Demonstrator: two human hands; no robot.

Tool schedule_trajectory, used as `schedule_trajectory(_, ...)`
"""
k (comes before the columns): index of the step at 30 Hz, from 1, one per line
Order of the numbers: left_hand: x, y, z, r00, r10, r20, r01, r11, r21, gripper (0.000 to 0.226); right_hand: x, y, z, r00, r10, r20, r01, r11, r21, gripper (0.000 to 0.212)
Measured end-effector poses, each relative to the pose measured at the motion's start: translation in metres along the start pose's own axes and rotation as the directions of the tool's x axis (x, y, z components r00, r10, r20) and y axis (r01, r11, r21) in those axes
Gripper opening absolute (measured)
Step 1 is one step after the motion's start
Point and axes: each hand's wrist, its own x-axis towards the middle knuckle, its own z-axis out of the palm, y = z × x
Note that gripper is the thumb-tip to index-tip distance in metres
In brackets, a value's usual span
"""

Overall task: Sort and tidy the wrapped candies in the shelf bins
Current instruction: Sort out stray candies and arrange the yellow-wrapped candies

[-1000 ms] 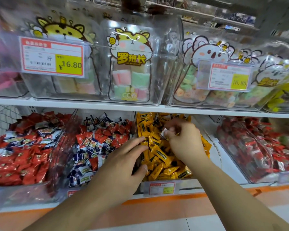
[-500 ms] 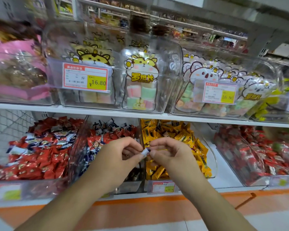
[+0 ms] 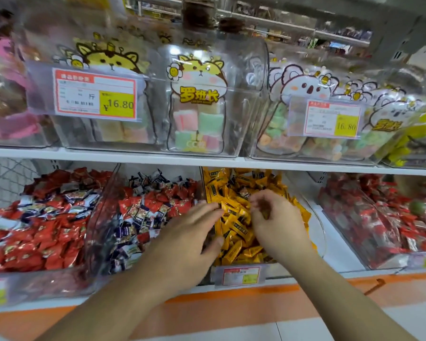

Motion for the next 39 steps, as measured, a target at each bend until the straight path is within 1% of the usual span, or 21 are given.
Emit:
schedule_trajectory(2,0.002,-0.001,0.01,1.0,0.015,0.009,-0.016,0.999,0.049,0.066,0.021,0.005,0.004,0.997,-0.072,-0.022,0.069,0.988,-0.137,0.023)
schedule_trajectory(4,0.002,-0.003,0.014,0.999,0.028,-0.019,-0.026,0.997,0.074,0.067,0.042,0.012,0.012,0.993,-0.116,-0.008,0.111,0.966,-0.233,0.029)
schedule_trajectory(6,0.001,-0.004,0.013,0.999,0.044,-0.031,-0.041,0.996,0.085,0.066,0.057,0.019,0.022,0.992,-0.125,0.013,0.124,0.959,-0.255,0.031)
schedule_trajectory(9,0.002,-0.004,0.014,0.998,0.053,-0.034,-0.05,0.996,0.071,0.063,0.069,0.03,0.034,0.993,-0.12,0.013,0.119,0.947,-0.298,0.029)
schedule_trajectory(16,-0.001,-0.003,0.017,1.0,0.028,-0.012,-0.027,0.999,0.032,0.061,0.071,0.038,0.044,0.998,-0.049,-0.042,0.035,0.958,-0.285,0.012)
schedule_trajectory(21,-0.004,-0.002,0.018,1.0,0.017,0.003,-0.017,0.999,0.029,0.059,0.071,0.036,0.043,1.0,0.004,-0.018,-0.009,0.96,-0.281,0.012)
schedule_trajectory(23,-0.006,-0.001,0.018,1.0,0.012,0.006,-0.012,1.0,0.019,0.059,0.07,0.035,0.042,0.999,0.004,-0.04,-0.015,0.962,-0.271,0.012)
schedule_trajectory(26,-0.007,-0.001,0.017,1.0,0.011,0.009,-0.011,1.0,-0.002,0.057,0.064,0.031,0.033,0.989,-0.03,-0.144,0.001,0.981,-0.193,0.017)
schedule_trajectory(28,-0.008,-0.001,0.015,1.0,0.011,-0.002,-0.011,0.999,-0.036,0.057,0.053,0.021,0.022,0.979,-0.025,-0.203,0.015,0.999,-0.049,0.016)
schedule_trajectory(29,-0.008,-0.001,0.014,1.0,0.003,-0.015,-0.004,0.998,-0.065,0.057,0.045,0.015,0.017,0.979,-0.008,-0.205,0.015,0.999,0.034,0.015)
schedule_trajectory(31,-0.01,0.0,0.01,0.998,-0.015,-0.062,0.007,0.993,-0.12,0.056,0.025,0.001,0.007,0.988,0.033,-0.151,-0.003,0.981,0.195,0.013)
schedule_trajectory(34,-0.011,0.005,0.003,0.98,-0.065,-0.191,0.026,0.979,-0.2,0.053,-0.007,-0.018,0.001,0.999,0.032,-0.007,-0.027,0.925,0.379,0.013)
schedule_trajectory(36,-0.013,0.009,-0.004,0.96,-0.141,-0.243,0.065,0.953,-0.297,0.049,-0.024,-0.032,0.003,0.996,0.027,0.087,-0.063,0.896,0.44,0.015)
schedule_trajectory(37,-0.015,0.011,-0.007,0.953,-0.182,-0.243,0.082,0.926,-0.369,0.044,-0.03,-0.038,0.005,0.992,0.028,0.123,-0.082,0.885,0.459,0.014)
schedule_trajectory(39,-0.019,0.014,-0.016,0.948,-0.225,-0.225,0.093,0.871,-0.482,0.027,-0.037,-0.047,0.007,0.987,0.046,0.153,-0.118,0.859,0.499,0.013)
